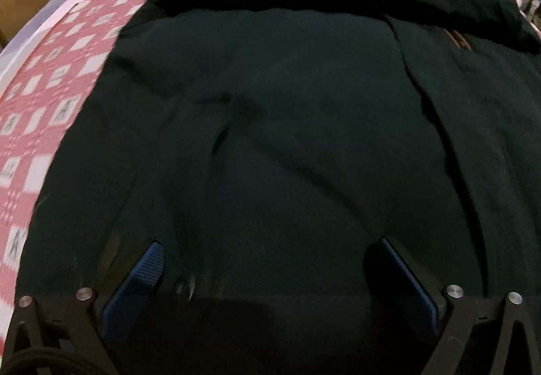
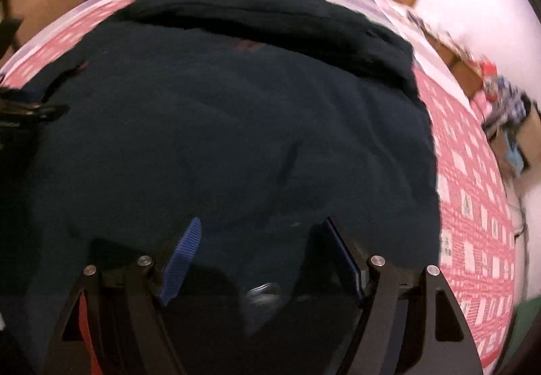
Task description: Fold large clothes
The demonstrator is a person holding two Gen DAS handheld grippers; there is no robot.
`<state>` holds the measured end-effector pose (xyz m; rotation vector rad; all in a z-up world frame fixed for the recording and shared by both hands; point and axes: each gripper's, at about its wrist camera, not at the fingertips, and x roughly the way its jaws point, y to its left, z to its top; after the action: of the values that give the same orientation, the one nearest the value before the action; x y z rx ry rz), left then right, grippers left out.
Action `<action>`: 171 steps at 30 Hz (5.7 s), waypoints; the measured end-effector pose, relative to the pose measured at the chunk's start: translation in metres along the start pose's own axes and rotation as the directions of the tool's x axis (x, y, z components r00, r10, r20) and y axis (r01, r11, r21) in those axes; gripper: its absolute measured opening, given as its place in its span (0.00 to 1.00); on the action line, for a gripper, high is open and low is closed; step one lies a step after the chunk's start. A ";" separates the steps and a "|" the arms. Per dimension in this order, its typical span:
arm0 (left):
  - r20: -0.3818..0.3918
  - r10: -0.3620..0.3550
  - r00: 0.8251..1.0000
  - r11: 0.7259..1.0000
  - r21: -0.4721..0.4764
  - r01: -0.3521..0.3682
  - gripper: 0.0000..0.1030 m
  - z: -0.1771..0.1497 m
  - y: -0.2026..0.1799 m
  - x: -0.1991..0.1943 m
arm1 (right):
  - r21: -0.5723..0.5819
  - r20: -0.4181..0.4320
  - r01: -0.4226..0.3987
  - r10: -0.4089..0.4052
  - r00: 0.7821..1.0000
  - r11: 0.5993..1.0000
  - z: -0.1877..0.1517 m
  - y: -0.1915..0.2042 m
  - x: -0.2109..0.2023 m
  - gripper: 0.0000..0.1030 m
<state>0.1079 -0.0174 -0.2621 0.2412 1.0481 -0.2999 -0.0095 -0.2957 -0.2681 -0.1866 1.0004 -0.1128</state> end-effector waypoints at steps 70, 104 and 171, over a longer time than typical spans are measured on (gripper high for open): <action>-0.055 0.188 0.981 0.981 -0.026 -0.190 0.96 -0.191 0.186 -0.097 | 0.313 -0.130 0.174 -0.140 0.982 0.934 -0.172 0.013 -0.116 0.74; 0.031 0.198 0.980 0.980 -0.025 -0.198 0.98 -0.151 0.170 -0.080 | 0.456 -0.332 0.459 -0.333 0.882 0.762 -0.243 0.001 -0.147 0.74; 0.109 0.002 0.994 0.996 0.089 -0.011 0.13 -0.129 0.169 -0.139 | 0.592 -0.110 0.180 -0.142 0.984 0.785 -0.176 -0.047 -0.153 0.15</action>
<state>-0.0016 0.2012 -0.1938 0.3051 0.9273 -0.3507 -0.2405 -0.3331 -0.2248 0.3225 0.9605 -0.5921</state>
